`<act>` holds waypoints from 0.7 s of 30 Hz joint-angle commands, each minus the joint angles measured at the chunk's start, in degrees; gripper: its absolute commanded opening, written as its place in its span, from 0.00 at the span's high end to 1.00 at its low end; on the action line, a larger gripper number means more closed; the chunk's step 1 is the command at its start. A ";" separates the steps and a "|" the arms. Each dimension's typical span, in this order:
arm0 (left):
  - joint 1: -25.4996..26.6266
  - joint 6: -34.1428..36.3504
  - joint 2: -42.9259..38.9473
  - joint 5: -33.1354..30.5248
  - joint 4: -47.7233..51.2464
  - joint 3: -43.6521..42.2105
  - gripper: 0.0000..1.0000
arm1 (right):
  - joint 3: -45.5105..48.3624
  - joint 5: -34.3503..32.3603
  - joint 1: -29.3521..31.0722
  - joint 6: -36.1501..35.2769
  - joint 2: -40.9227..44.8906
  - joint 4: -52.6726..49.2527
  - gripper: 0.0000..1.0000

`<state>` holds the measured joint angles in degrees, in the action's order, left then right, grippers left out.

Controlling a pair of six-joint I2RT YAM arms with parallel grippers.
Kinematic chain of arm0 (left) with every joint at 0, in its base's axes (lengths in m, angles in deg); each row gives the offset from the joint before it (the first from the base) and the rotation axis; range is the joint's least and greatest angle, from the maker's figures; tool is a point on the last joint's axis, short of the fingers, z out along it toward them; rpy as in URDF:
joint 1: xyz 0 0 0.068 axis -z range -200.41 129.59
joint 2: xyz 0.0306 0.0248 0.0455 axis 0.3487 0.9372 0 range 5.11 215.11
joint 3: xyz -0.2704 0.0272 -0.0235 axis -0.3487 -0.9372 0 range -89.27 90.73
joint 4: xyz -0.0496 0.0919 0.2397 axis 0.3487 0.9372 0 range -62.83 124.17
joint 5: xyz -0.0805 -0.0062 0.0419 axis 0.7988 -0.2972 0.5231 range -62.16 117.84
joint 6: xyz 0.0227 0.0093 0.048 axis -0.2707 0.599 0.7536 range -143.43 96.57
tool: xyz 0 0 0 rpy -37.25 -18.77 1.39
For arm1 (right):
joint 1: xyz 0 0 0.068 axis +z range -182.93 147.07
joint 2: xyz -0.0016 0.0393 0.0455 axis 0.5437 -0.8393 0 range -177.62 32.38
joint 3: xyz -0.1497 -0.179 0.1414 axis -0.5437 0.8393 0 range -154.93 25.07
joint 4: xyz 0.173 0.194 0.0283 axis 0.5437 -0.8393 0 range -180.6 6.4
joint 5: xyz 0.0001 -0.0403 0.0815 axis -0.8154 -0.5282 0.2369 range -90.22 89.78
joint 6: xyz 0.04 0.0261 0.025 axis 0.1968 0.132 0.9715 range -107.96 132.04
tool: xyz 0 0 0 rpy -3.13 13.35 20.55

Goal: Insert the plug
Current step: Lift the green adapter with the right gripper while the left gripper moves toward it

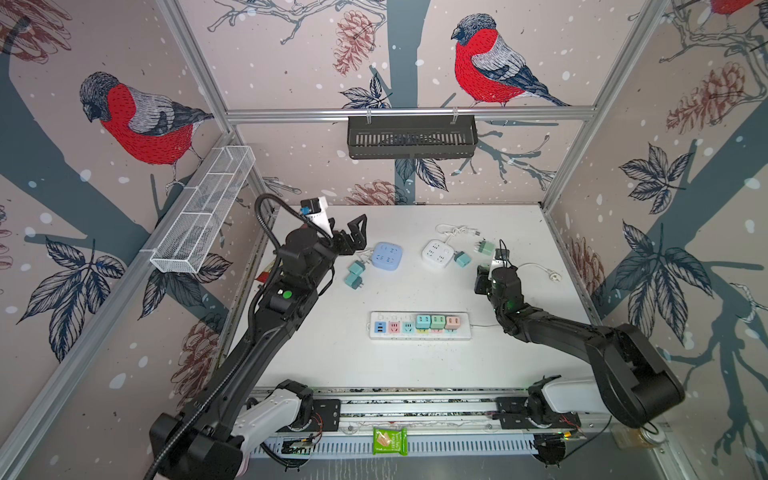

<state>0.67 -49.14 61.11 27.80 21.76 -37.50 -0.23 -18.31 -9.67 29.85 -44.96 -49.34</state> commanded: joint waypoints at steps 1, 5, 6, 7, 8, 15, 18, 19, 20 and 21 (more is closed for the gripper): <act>1.15 -5.52 -3.02 -3.00 -11.73 -9.74 0.02 | 1.54 1.32 0.38 -1.21 1.61 6.19 0.92; 2.56 -2.98 2.42 -8.36 -11.18 -12.87 0.04 | 5.65 2.04 2.18 -2.69 4.76 10.74 0.90; 3.08 -3.17 4.50 -8.11 -8.75 -11.37 0.08 | 6.54 2.08 2.61 -3.35 5.27 12.06 0.90; 4.15 -4.48 6.11 -9.00 -7.00 -10.39 0.09 | 7.07 1.94 2.90 -3.73 5.33 12.83 0.90; 5.41 -4.93 7.14 -8.81 -7.65 -10.79 0.08 | 7.31 1.98 2.99 -3.83 5.32 13.23 0.90; 7.33 -4.12 5.23 -12.37 -19.41 -23.89 0.03 | 8.39 2.76 4.56 -5.88 6.02 15.39 0.92; 6.40 -2.09 3.01 -5.77 -23.14 -24.94 0.03 | 9.75 2.86 5.28 -6.71 7.78 17.21 0.93; 6.58 -0.45 2.74 -2.78 -24.29 -25.19 0.03 | 10.27 3.13 5.34 -6.95 8.21 17.85 0.94; 6.74 0.68 2.62 -0.81 -25.12 -25.39 0.03 | 10.80 3.23 5.43 -6.99 8.72 18.34 0.94; 7.04 1.52 2.57 0.50 -25.76 -25.55 0.03 | 11.41 3.15 5.55 -7.00 9.45 18.84 0.94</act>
<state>7.32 -50.94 64.09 22.43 3.73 -62.59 10.31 -15.46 -4.47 24.01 -36.61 -34.76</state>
